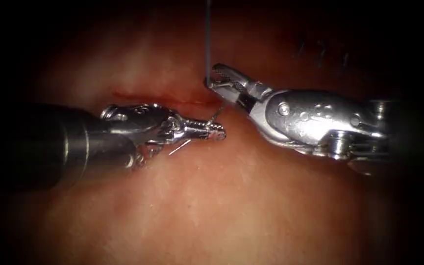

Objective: Wound Closure

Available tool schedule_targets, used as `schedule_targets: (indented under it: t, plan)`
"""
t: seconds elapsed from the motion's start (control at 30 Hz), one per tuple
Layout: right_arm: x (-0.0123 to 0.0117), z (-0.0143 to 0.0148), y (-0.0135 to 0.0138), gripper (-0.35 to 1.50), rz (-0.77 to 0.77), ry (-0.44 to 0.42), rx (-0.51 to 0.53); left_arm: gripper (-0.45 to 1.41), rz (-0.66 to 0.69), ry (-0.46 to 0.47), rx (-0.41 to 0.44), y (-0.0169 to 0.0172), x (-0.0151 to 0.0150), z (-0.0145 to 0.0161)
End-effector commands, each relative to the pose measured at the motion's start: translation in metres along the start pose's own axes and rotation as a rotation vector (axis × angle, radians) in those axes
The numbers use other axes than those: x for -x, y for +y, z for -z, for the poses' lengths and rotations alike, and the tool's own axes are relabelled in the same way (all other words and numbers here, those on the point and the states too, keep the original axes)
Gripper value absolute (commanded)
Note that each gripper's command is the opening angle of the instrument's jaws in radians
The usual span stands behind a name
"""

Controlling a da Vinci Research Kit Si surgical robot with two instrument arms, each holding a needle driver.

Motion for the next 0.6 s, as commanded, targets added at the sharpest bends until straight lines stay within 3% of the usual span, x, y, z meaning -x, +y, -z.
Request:
schedule_targets:
  t: [0.03,0.07,0.1,0.13,0.17,0.2,0.23,0.33,0.43,0.6]
  plan:
    - [0.0004,-0.001,0.0,-0.35,0.012,0.006,-0.013,-0.45,-0.023,0.001,0.0,-0.0004,-0.0003,-0.0007]
    - [0.0005,-0.001,0.0001,-0.35,0.024,0.011,-0.018,-0.45,-0.045,0.001,-0.001,-0.0004,-0.0004,-0.0007]
    - [0.0006,-0.001,0.0002,-0.35,0.035,0.018,-0.025,-0.21,-0.085,0.004,-0.001,-0.0003,-0.0005,-0.0006]
    - [0.0007,-0.001,0.0004,-0.35,0.053,0.025,-0.033,0.07,-0.131,0.004,-0.003,-0.0003,-0.0007,-0.0006]
    - [0.0008,-0.0009,0.0009,-0.35,0.082,0.031,-0.046,0.61,-0.185,0.009,-0.003,0.0,-0.0011,-0.0005]
    - [0.0009,-0.0009,0.0012,-0.35,0.099,0.039,-0.06,0.78,-0.206,0.012,-0.003,0.0002,-0.0013,-0.0004]
    - [0.0009,-0.0009,0.0012,-0.35,0.099,0.039,-0.06,0.78,-0.206,0.012,-0.003,0.0002,-0.0013,-0.0004]
    - [0.001,-0.0011,0.0022,-0.35,0.198,0.069,-0.123,1.23,-0.258,0.009,0.009,0.0015,-0.0024,0.0]
    - [0.0009,-0.0013,0.0024,-0.35,0.246,0.077,-0.152,1.23,-0.272,0.005,0.018,0.002,-0.0026,0.0003]
    - [0.0002,-0.0026,0.0033,-0.35,0.323,0.105,-0.311,1.25,-0.309,-0.006,0.043,0.0031,-0.0035,0.0021]
